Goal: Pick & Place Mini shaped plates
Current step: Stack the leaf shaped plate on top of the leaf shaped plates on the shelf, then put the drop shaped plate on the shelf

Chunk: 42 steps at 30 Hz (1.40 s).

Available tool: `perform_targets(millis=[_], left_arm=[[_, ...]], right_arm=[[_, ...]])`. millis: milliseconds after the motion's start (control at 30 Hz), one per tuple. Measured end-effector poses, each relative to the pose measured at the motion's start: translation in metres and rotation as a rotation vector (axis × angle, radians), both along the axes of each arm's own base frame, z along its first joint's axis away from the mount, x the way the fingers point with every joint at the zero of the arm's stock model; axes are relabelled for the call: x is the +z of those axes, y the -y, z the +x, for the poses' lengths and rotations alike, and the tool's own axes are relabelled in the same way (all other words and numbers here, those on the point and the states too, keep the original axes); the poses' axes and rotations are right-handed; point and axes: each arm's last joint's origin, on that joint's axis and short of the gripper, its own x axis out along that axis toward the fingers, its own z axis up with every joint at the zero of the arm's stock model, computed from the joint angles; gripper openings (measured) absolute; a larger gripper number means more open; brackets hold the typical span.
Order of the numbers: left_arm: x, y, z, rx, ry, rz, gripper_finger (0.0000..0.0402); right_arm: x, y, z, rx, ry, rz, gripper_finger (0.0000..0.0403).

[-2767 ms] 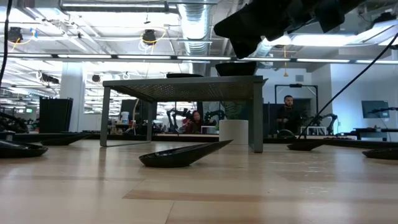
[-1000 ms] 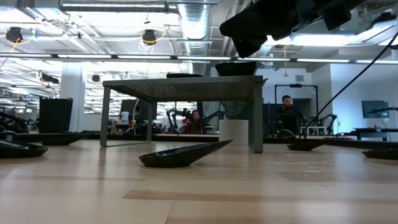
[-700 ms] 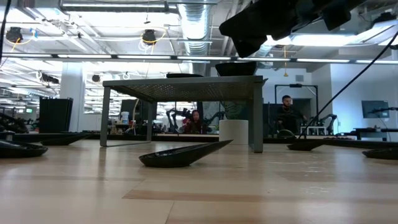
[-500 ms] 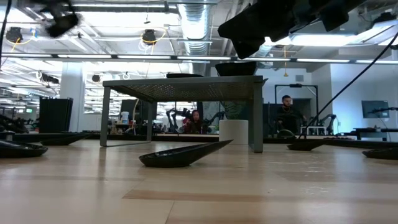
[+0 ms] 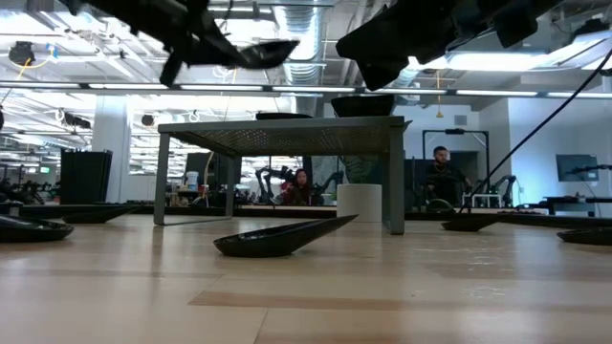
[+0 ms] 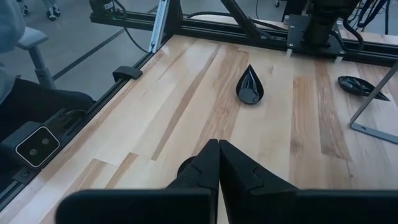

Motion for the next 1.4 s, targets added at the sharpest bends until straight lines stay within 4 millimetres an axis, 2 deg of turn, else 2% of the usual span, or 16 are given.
perform_targets(millis=[267, 500, 800, 900, 1167, 1400], left_arm=[[-0.028, -0.016, 0.021, 0.076, -0.09, -0.068, 0.0009], [-0.029, -0.022, 0.028, 0.099, -0.046, -0.073, 0.002], [-0.04, -0.031, 0.038, 0.138, -0.032, -0.099, 0.0047], [-0.037, -0.029, 0.038, 0.117, -0.018, -0.105, 0.0057], [-0.031, -0.009, 0.037, -0.034, 0.003, -0.128, 0.007], [-0.031, -0.01, 0.037, -0.031, -0.006, -0.111, 0.007]], right_arm=[[0.0, 0.0, 0.0, 0.0, 0.0, 0.0, 0.0], [0.0, 0.0, 0.0, 0.0, -0.001, 0.0, 0.0], [0.0, 0.0, 0.0, -0.001, -0.001, 0.0, 0.0], [0.0, 0.0, 0.0, -0.001, -0.001, -0.001, 0.0], [-0.001, 0.0, 0.0, 0.0, -0.01, -0.003, 0.0], [-0.001, 0.0, 0.0, 0.0, -0.011, -0.003, 0.0]])
